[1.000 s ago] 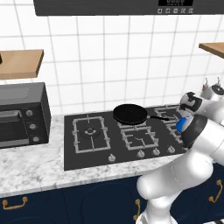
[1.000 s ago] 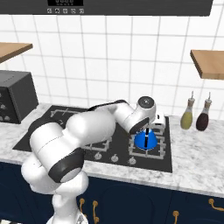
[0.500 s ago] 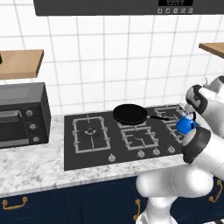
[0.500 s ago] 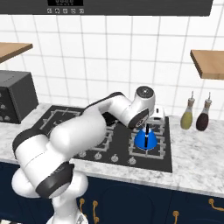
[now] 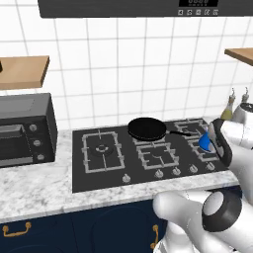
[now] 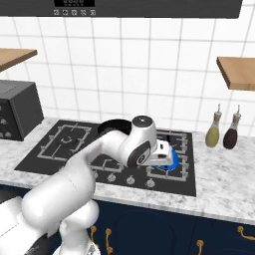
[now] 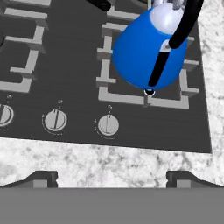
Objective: Pick the kettle from the counter and place it on a stove burner. Then turn the burner on.
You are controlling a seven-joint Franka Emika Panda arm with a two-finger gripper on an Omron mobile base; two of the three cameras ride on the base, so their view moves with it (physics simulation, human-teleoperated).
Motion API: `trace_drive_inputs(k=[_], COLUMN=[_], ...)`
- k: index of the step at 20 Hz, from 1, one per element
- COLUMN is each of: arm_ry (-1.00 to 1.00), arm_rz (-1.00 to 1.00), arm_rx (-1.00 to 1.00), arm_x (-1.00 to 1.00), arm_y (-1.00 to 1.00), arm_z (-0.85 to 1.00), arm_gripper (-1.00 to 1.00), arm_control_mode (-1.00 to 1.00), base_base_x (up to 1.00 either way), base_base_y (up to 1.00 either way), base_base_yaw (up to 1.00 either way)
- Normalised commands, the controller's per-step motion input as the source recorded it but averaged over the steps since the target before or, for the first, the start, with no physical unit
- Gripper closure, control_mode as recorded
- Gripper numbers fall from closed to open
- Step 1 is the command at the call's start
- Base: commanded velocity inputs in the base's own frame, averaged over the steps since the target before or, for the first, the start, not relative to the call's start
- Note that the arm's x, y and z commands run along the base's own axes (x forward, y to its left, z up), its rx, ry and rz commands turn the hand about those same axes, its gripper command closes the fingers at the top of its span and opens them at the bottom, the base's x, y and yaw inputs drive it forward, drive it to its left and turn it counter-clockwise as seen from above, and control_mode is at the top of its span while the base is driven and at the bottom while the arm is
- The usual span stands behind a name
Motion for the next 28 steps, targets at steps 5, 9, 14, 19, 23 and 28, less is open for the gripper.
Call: trace_drive_inputs(k=[5,9,14,19,23,28], arm_ry=[0.04,0.10,0.11,0.01,0.02,0.00], arm_rz=[0.00,0.00,-0.04,-0.07,-0.01,0.00], arm_rx=[-0.13,-0.10,-0.10,0.09,0.19,0.16], arm_x=[-0.18,0.06,0.30,0.38,0.34,0.06], arm_y=[0.07,0.05,0.07,-0.37,-0.38,-0.07], arm_z=[-0.30,-0.21,-0.29,-0.12,-0.11,0.00], arm_gripper=[-1.00,-1.00,-1.00,-1.00,-1.00,-1.00], arm_control_mode=[-1.00,-1.00,-1.00,-1.00,-1.00,-1.00], base_base_x=[0.00,0.00,0.00,0.00,0.00,0.00], base_base_y=[0.00,0.00,0.00,0.00,0.00,0.00], base_base_yaw=[0.00,0.00,0.00,0.00,0.00,0.00])
